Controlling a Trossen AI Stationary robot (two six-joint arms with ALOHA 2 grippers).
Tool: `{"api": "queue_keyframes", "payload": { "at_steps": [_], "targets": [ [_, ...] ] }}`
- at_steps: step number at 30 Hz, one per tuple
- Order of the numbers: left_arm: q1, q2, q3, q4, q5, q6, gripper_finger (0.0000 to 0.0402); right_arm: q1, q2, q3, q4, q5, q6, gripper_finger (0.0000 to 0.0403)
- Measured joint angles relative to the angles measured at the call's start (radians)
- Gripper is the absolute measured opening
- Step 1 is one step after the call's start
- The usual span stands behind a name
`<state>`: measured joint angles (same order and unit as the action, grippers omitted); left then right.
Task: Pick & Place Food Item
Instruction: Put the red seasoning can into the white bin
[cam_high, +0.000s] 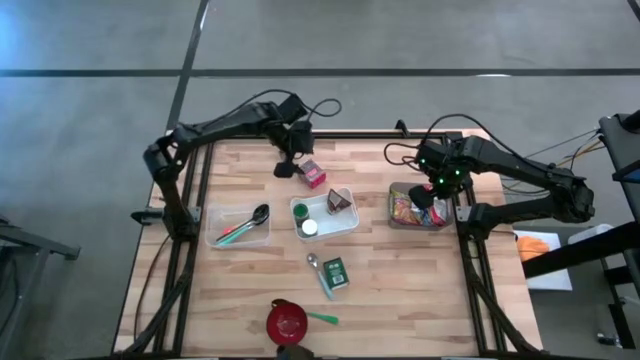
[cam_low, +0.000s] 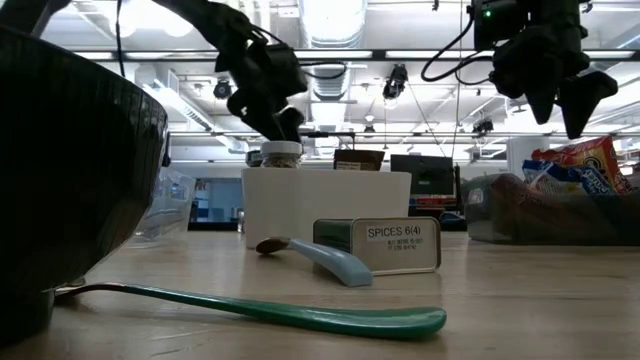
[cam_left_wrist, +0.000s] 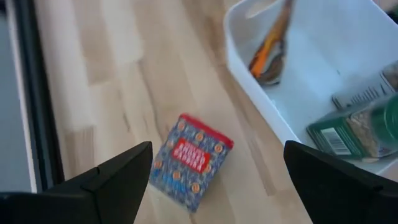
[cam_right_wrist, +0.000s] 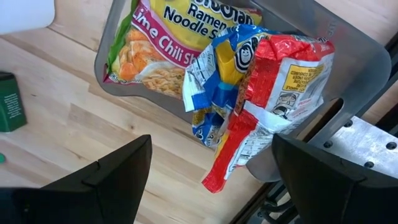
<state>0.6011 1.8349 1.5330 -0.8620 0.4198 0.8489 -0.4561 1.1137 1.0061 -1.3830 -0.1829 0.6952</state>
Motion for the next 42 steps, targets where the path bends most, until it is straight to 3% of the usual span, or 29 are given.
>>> {"api": "queue_keyframes", "payload": {
  "at_steps": [3, 15, 27, 36, 42],
  "targets": [
    [-0.01, 0.002, 0.0, 0.011, -0.012, 0.064, 0.0368, 0.0, 0.0, 0.0, 0.007, 0.0, 0.0, 0.0329],
    [-0.001, 0.093, 0.038, 0.069, -0.049, 0.015, 0.0368, 0.0, 0.0, 0.0, 0.013, 0.0, 0.0, 0.0329],
    [-0.004, 0.343, 0.358, -0.348, -0.046, 0.126, 0.0368, 0.0, 0.0, 0.0, 0.014, 0.0, 0.0, 0.0329],
    [-0.013, 0.362, 0.359, -0.299, -0.079, 0.209, 0.0368, 0.0, 0.0, 0.0, 0.03, 0.0, 0.0, 0.0329],
    [-0.029, 0.361, 0.359, -0.306, -0.089, 0.117, 0.0368, 0.0, 0.0, 0.0, 0.033, 0.0, 0.0, 0.0329]
  ]
}}
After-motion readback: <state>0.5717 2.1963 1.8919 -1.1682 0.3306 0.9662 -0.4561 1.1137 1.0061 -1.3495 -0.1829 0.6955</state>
